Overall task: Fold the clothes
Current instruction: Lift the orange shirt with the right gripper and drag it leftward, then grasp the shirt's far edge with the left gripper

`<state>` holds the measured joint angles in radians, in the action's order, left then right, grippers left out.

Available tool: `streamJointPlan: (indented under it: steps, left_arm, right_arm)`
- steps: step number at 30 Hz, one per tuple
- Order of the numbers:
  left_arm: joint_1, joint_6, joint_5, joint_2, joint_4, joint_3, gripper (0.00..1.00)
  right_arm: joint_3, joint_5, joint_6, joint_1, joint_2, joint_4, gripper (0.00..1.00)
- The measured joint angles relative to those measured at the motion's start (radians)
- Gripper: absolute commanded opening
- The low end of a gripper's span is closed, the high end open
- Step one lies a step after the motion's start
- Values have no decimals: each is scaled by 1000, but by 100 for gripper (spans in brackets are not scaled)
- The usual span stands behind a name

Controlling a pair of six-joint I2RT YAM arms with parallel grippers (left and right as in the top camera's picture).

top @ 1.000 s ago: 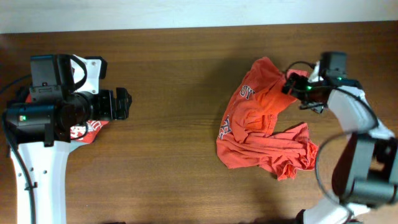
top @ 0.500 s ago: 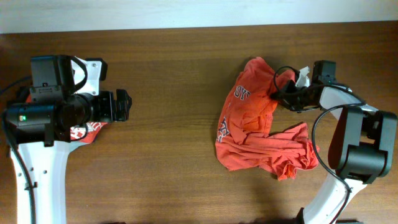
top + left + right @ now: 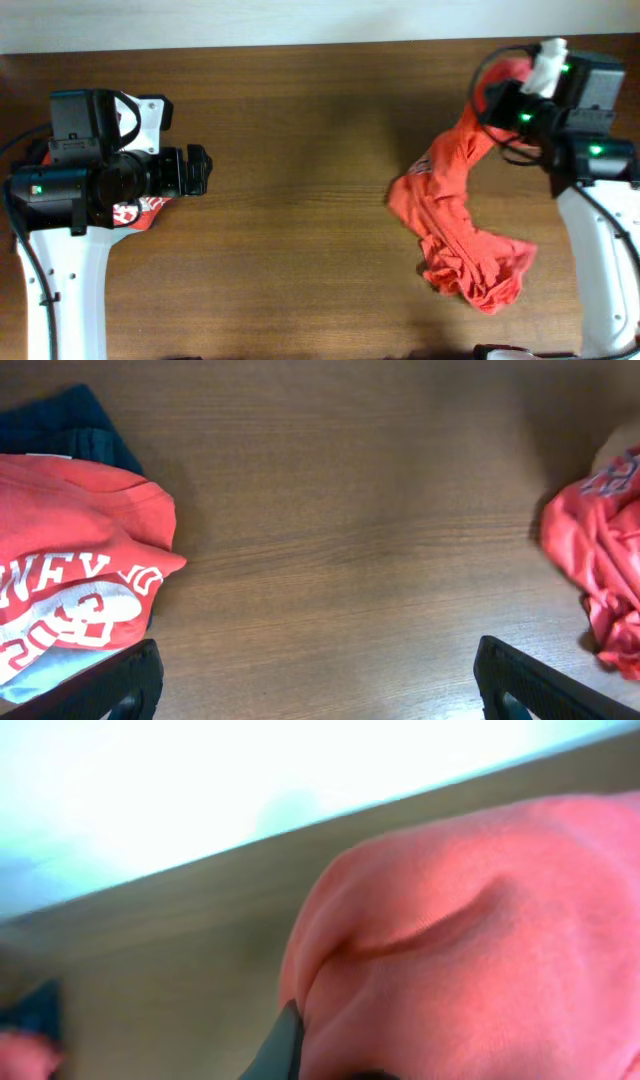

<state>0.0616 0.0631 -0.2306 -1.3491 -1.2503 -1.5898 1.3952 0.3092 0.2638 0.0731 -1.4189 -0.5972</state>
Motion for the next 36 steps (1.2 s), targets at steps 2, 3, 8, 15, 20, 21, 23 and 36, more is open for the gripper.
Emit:
streamJointPlan:
  steps: [2, 3, 8, 15, 20, 21, 23, 36]
  left_arm:
    - [0, 0, 0, 0, 1, 0, 99]
    - [0, 0, 0, 0, 2, 0, 99]
    - [0, 0, 5, 0, 2, 0, 99]
    - [0, 0, 75, 0, 10, 0, 99]
    - [-2, 0, 30, -5, 16, 0, 99]
    - [-6, 1, 21, -12, 16, 0, 99]
    - [-24, 10, 14, -42, 19, -3, 99]
    - [-246, 68, -2, -546, 332, -7, 99]
  right_arm:
    - [0, 13, -9, -107, -21, 13, 7]
    - [0, 16, -16, -165, -41, 26, 8]
    - [0, 28, -76, -464, -159, 65, 45]
    - [-1, -150, -129, -635, -201, -85, 70]
    - [1, -261, -45, -481, -180, -273, 78]
    - [0, -267, -18, -426, -179, -314, 78]
    - [0, -267, 16, -324, -179, -363, 79]
    - [-9, -165, 53, 3, -221, -577, 79]
